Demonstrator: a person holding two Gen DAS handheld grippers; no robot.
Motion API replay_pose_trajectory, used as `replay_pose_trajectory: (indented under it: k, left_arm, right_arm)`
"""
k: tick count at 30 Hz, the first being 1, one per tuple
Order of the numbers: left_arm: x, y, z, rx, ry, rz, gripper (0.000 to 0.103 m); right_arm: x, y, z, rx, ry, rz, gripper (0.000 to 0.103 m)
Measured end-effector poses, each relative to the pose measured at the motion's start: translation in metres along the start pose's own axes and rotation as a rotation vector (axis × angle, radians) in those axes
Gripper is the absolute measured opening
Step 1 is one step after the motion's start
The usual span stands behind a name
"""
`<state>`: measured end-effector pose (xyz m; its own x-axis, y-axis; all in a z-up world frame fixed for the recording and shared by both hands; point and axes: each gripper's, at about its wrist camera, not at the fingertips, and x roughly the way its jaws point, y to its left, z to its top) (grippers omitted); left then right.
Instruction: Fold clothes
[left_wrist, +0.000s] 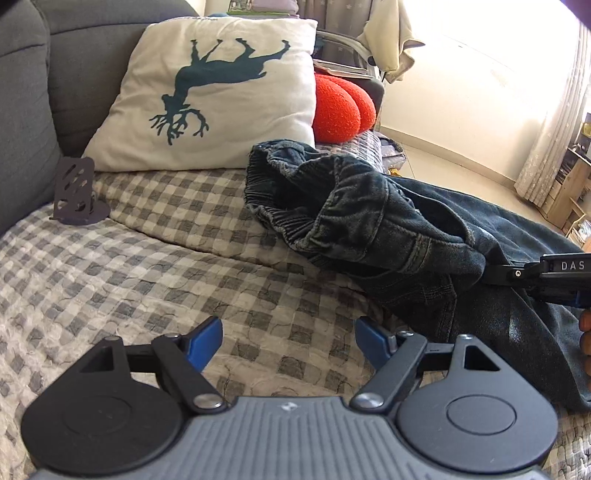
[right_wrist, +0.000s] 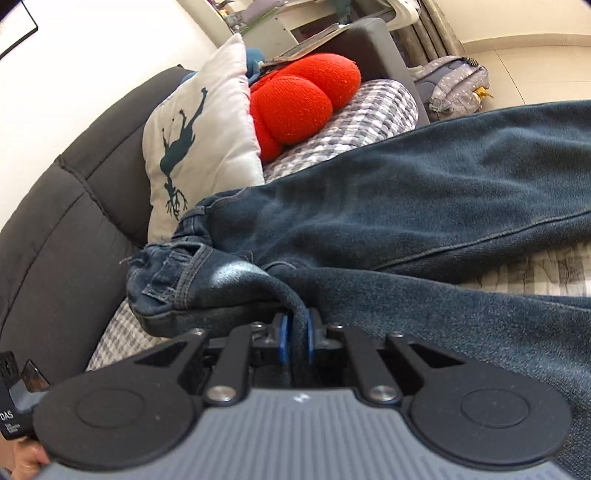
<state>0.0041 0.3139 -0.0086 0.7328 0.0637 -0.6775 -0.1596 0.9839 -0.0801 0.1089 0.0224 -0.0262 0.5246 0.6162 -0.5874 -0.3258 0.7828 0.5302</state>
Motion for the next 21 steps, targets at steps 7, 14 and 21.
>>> replay_pose_trajectory:
  k: [7, 14, 21]
  left_arm:
    - [0.005, -0.001, 0.007, -0.084, 0.001, -0.077, 0.079]
    - [0.011, -0.001, 0.013, -0.23, -0.005, -0.199, 0.079]
    - [0.028, 0.019, 0.009, -0.586, 0.009, -0.401, 0.076]
  right_arm:
    - [0.002, 0.004, 0.0, -0.027, 0.006, 0.001, 0.007]
    - [0.002, 0.007, -0.002, -0.05, 0.011, -0.004, 0.008]
    - [0.002, 0.007, -0.003, -0.065, 0.011, -0.01, 0.008]
